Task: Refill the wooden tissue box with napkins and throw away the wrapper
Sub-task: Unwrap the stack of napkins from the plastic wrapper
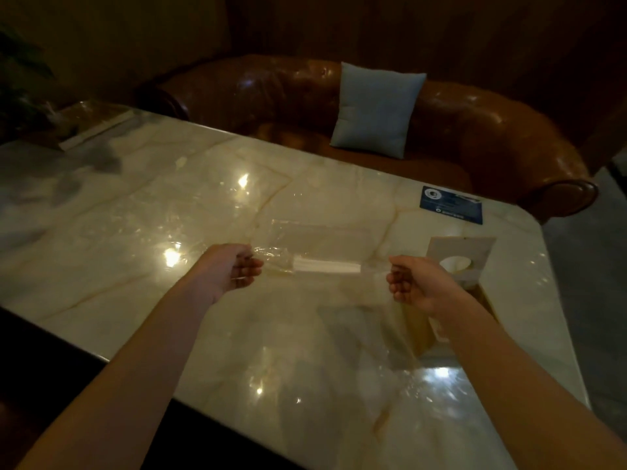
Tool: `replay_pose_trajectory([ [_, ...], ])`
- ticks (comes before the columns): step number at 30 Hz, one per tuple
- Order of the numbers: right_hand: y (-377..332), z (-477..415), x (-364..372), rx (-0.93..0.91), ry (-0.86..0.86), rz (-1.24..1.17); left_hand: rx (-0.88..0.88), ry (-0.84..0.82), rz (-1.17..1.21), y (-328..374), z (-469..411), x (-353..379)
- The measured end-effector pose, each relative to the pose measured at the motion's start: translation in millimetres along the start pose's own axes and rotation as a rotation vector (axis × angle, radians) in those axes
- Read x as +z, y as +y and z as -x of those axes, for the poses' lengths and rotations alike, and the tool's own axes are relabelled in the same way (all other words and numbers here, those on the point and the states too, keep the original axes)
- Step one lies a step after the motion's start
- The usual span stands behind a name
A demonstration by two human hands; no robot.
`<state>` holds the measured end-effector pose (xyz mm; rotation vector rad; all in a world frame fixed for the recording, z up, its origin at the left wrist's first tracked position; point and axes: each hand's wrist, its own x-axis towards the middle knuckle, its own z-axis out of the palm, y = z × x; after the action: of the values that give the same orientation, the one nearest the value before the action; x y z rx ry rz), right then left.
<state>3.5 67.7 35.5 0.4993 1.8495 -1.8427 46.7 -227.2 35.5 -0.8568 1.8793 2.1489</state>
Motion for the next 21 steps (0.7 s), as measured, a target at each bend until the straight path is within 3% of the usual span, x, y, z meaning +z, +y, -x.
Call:
replay_pose_trajectory([
  [8,7.1,16.4,-6.2,-0.055,-0.041,-0.009,0.090,-0.021,0.025,-9.5,8.0,-3.0],
  [14,76.1,27.0,-7.0,0.032,-0.022,0.105,-0.057,0.006,-0.096,-74.1,12.8,-20.5],
  [21,132.3,28.6,-14.4,0.231,-0.135,0.171,-0.238,-0.022,-0.388,-121.5,14.9,-36.0],
])
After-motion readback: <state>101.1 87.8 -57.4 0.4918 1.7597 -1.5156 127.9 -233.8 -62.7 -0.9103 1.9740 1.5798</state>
